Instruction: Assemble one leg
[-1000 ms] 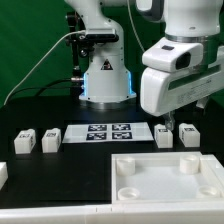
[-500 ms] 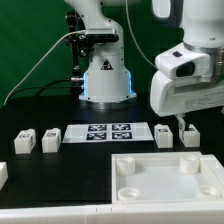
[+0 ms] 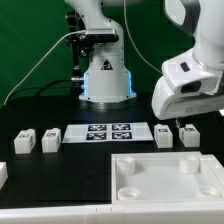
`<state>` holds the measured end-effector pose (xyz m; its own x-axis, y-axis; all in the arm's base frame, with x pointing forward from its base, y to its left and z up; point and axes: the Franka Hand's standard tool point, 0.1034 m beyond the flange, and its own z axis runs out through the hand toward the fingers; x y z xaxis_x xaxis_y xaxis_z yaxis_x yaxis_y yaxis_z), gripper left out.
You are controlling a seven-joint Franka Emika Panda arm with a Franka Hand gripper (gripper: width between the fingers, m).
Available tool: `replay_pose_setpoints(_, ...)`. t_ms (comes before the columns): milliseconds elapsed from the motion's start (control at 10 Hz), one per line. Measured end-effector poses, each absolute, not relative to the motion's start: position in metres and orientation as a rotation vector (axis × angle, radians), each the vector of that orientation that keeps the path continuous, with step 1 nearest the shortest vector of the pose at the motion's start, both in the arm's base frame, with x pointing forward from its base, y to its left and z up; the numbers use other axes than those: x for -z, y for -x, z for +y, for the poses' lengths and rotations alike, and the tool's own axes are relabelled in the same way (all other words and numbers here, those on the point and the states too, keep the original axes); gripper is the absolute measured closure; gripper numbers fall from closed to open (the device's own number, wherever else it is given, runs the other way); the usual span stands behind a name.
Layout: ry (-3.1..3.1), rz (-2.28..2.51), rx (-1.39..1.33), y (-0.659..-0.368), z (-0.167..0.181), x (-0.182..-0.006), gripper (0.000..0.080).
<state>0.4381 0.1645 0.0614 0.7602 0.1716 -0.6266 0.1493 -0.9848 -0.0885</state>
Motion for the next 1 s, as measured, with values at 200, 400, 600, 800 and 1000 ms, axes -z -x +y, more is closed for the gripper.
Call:
replay_pose_setpoints(200,2.826,-0.261,-1.321,-0.434,0.165,-0.066,0.0151)
replay_pose_setpoints(400,2.791,-0.287,-1.403,-0.436,0.17,-0.059,0.0151)
replay_pose_setpoints(600,2.79,-0.289,-1.407,-0.434,0.17,-0.058,0.0151)
replay_pose_setpoints(800,2.774,-0.288,-1.454,-0.42,0.173,-0.048,0.0151)
replay_pose_setpoints(1000,2.759,-0.297,-1.494,-0.402,0.173,-0.036,0.0151)
